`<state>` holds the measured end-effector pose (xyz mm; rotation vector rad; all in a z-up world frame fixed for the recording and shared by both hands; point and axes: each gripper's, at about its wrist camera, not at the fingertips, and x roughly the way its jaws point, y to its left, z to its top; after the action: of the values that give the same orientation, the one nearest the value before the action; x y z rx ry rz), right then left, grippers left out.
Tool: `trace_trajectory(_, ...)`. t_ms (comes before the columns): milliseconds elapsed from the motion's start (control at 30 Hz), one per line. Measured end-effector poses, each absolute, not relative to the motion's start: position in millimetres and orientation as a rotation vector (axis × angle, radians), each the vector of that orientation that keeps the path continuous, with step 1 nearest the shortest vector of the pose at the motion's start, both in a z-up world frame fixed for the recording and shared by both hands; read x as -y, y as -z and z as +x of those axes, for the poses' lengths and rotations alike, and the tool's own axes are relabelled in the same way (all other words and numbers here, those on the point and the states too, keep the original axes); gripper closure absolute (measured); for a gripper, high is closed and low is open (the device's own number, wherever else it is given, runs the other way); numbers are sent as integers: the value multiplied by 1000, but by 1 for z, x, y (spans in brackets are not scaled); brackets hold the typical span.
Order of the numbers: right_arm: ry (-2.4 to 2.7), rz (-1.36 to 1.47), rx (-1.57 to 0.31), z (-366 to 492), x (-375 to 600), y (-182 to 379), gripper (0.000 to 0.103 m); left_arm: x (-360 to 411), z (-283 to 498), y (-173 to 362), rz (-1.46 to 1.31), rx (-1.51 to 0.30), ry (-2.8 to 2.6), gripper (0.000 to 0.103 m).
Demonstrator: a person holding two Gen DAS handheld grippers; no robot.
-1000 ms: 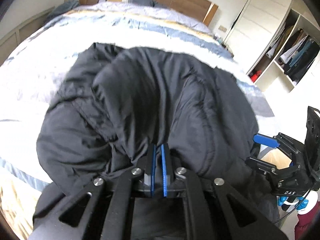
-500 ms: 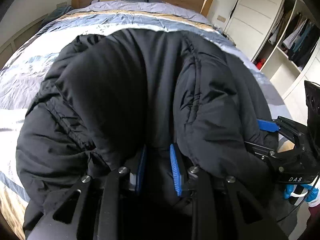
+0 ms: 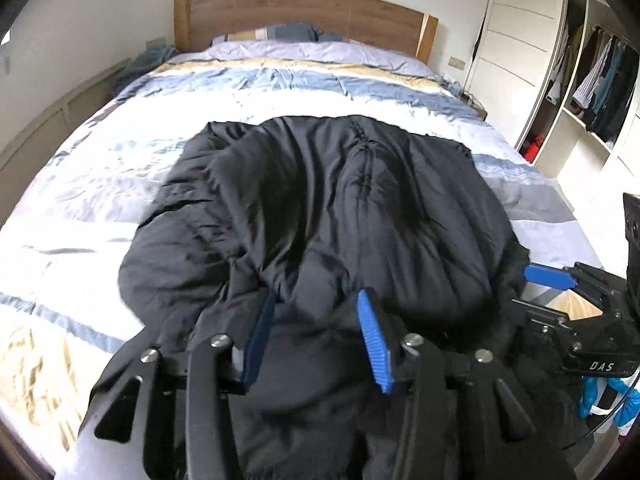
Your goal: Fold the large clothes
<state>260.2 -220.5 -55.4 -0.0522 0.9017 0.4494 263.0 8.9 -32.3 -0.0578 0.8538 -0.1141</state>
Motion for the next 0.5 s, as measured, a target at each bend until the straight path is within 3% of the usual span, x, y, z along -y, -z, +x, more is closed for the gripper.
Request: trace_trajectory(500,-303,87,-832,145,295,29,24,-16,161,1,32,-739,29,51)
